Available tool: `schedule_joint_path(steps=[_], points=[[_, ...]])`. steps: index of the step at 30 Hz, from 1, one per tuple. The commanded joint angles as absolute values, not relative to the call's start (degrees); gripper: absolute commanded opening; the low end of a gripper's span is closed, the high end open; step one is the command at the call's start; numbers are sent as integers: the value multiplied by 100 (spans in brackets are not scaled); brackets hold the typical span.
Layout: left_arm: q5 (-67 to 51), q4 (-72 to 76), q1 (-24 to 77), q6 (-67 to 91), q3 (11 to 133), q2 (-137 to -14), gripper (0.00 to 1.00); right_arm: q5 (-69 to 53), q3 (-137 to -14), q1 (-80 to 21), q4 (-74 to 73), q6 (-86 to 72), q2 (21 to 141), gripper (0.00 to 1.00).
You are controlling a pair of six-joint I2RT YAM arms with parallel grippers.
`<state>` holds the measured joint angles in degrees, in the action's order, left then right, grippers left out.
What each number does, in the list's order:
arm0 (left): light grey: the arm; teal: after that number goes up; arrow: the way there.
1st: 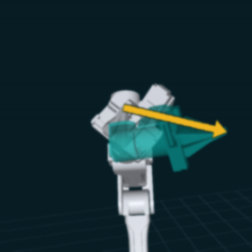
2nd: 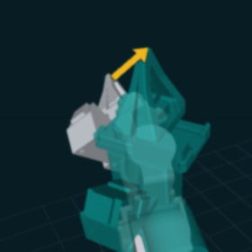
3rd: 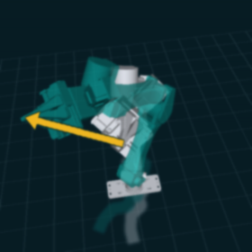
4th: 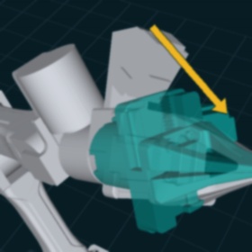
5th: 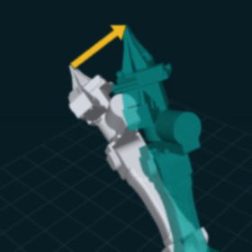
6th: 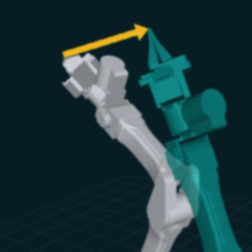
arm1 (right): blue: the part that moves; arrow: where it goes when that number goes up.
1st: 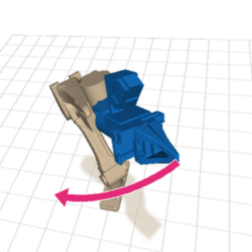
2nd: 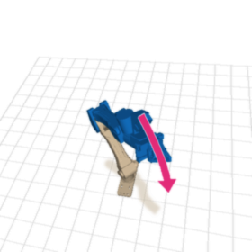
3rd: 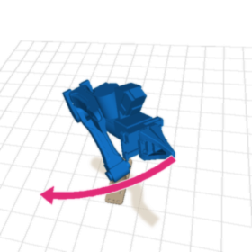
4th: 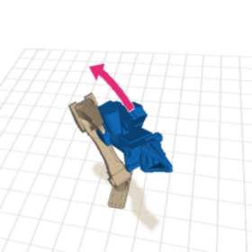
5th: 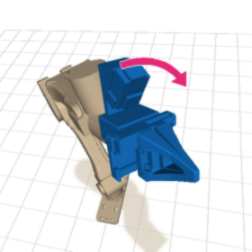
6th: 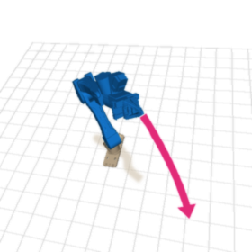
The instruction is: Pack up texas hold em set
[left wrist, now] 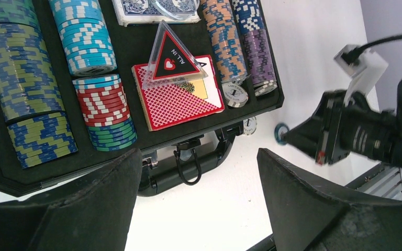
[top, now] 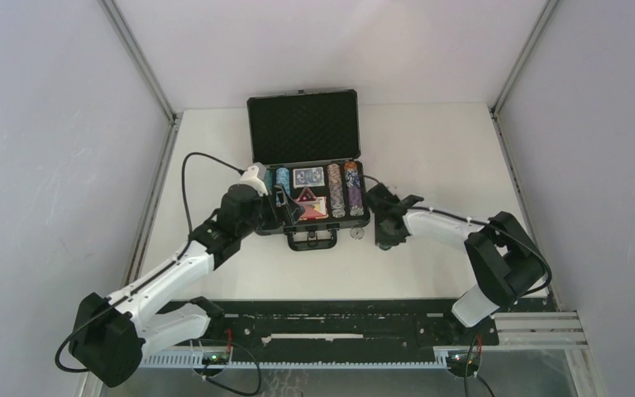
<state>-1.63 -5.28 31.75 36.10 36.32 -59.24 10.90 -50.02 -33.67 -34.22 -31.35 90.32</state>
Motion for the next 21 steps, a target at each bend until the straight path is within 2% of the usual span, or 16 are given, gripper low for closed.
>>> schedule_joint_path(steps=[1, 15, 21], points=[[-71, -404, 3199, 3694, 3518, -5804, 85, 889, -4759, -4232, -3477, -3732, 9091, 0], [161, -424, 3202, 3830, 3451, -5712, 85, 849, -4909, -6066, -3409, -4422, 9343, 0], [333, -449, 3204, 3825, 3412, -5589, 85, 1109, -5183, -6475, -3760, -4435, 9369, 0]])
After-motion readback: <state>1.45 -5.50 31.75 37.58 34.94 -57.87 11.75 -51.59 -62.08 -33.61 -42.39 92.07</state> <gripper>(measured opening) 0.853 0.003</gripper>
